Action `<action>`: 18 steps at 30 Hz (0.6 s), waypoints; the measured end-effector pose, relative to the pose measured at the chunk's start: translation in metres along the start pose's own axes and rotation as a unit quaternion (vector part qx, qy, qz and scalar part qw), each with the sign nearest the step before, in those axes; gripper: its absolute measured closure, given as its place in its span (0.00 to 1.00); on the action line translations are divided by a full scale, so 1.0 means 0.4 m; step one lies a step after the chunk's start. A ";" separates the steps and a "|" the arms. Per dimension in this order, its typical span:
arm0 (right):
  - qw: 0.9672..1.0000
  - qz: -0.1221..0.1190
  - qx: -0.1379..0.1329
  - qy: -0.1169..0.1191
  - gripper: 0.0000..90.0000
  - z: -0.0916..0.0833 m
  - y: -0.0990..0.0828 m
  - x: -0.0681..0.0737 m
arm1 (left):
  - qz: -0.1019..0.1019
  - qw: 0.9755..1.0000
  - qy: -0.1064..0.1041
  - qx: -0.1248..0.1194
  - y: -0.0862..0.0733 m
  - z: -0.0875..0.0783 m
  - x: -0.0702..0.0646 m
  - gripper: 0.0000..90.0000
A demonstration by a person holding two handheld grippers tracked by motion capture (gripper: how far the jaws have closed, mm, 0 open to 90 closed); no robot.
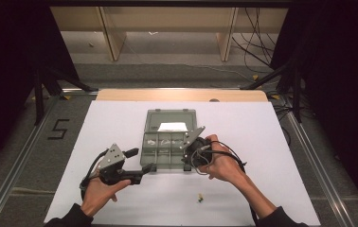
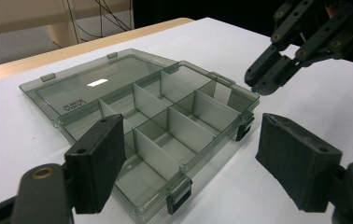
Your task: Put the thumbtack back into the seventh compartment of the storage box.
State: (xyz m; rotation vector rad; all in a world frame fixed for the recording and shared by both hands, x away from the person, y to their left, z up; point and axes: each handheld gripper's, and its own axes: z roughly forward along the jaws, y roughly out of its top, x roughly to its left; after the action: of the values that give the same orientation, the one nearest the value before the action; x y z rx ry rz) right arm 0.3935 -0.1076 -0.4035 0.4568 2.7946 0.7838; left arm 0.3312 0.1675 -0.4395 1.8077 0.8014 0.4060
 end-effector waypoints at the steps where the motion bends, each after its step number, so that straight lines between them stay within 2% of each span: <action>1: 1.000 0.001 0.001 0.001 0.91 0.004 0.004 0.000 | 0.005 1.000 -0.002 0.000 0.000 0.000 0.002 0.25; 2: 1.000 -0.001 -0.001 -0.002 0.91 0.009 0.007 -0.002 | -0.003 1.000 0.000 -0.001 0.000 0.000 0.000 0.25; 4: 1.000 0.000 -0.002 -0.004 0.91 0.016 0.013 -0.006 | -0.004 1.000 -0.001 -0.002 0.000 0.001 0.000 0.25; 7: 1.000 -0.002 -0.009 -0.009 0.92 0.023 0.023 -0.011 | -0.002 1.000 -0.004 -0.002 -0.001 0.002 0.000 0.25; 9: 1.000 0.001 -0.009 -0.011 0.91 0.027 0.030 -0.014 | 0.008 1.000 -0.004 -0.003 0.001 0.001 0.003 0.25; 12: 1.000 -0.001 -0.012 -0.014 0.91 0.034 0.040 -0.019 | 0.007 1.000 -0.001 0.001 0.001 0.000 0.002 0.26; 14: 1.000 -0.001 -0.014 -0.014 0.91 0.041 0.045 -0.021 | -0.003 1.000 -0.001 -0.003 0.000 0.001 0.000 0.26; 18: 1.000 0.001 -0.009 -0.017 0.91 0.056 0.049 -0.022 | -0.002 1.000 -0.002 -0.004 0.000 0.000 -0.001 0.26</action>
State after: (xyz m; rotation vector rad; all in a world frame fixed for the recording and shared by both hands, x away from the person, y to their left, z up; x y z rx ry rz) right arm 0.4125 -0.0840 -0.4108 0.4648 2.7539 0.7924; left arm 0.3310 0.1671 -0.4396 1.7991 0.7992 0.4021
